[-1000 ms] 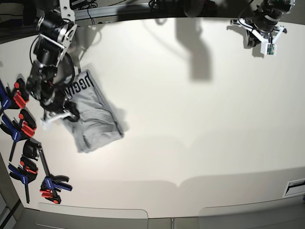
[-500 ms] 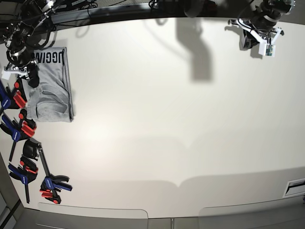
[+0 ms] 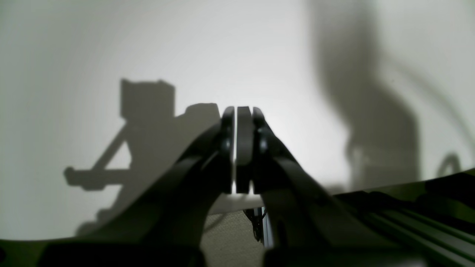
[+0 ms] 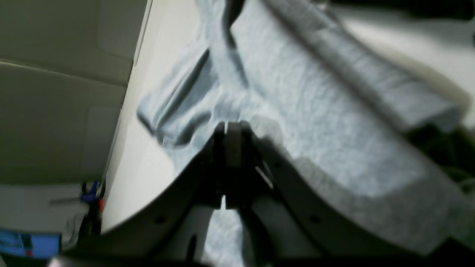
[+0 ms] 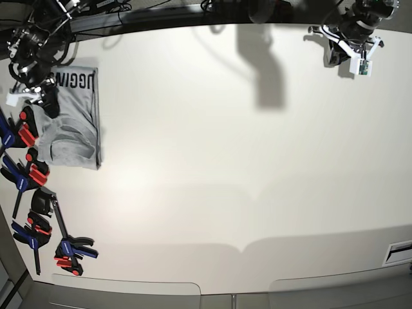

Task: Fold the T-shirt properly
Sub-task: 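Flatten the folded shirt with the right gripper and release it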

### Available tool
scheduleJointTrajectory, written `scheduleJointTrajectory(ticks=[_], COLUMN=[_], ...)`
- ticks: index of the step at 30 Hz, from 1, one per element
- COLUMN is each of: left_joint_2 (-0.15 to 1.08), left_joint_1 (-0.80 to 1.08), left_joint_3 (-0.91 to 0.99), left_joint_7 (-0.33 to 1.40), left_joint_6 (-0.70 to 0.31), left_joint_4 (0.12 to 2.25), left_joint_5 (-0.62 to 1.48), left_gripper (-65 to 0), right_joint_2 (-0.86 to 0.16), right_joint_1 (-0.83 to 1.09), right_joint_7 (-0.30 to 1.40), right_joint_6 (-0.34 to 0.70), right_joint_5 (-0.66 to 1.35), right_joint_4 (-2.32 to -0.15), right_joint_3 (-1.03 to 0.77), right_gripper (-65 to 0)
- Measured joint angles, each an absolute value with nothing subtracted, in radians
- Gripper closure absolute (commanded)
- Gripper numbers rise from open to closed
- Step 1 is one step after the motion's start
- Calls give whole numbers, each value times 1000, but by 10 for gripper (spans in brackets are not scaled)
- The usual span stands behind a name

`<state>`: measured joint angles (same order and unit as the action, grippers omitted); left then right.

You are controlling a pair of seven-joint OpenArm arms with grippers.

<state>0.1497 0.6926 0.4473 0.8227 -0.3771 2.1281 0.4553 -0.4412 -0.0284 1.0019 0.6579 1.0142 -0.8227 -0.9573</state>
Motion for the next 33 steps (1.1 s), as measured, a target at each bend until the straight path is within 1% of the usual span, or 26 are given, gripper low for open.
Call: scheduleJointTrajectory(ticks=[4,7,12,14,16,18,20,22,24,29,33], left_joint_2=[147,150,147,149,149,148,149,150,146,144,144], left_joint_1=[693,693,693,693,706,731,765,797,815,853,900], left_joint_3=[447,447,447,447,447,447,447,447,449,453,453], left_joint_7=[807,767,707,707,711,711,709,670,706,740,791], left_joint_6=[-377,-377,-377,-377,-397,-435,-446,-459,-479,-477,-477], left_joint_4=[2128,2128,2128,2135,2172,2247,2337,2346,2339,2339,2339], left_joint_5=[455,455,455,454,448,454,457,485,492,491,490], left_gripper=[0,0,0,0,0,0,0,0,0,0,0], right_joint_2=[-426,-441,-439,-437,-440,-441,-440,-440,-438,-418,-367], right_joint_1=[-34,-34,-21,6,51,107,166,217,265,373,475], right_joint_7=[1023,1053,1225,1268,1276,1281,1288,1287,1285,1351,1380], right_joint_6=[682,684,689,690,690,690,690,690,690,690,690], right_joint_5=[1073,1172,1359,1414,1427,1421,1417,1423,1432,1439,1444], right_joint_4=[-957,-1077,-1271,-1359,-1451,-1539,-1618,-1690,-1748,-1803,-1803], right_joint_3=[-949,-952,-951,-950,-950,-950,-950,-949,-950,-944,-918], right_gripper=[0,0,0,0,0,0,0,0,0,0,0])
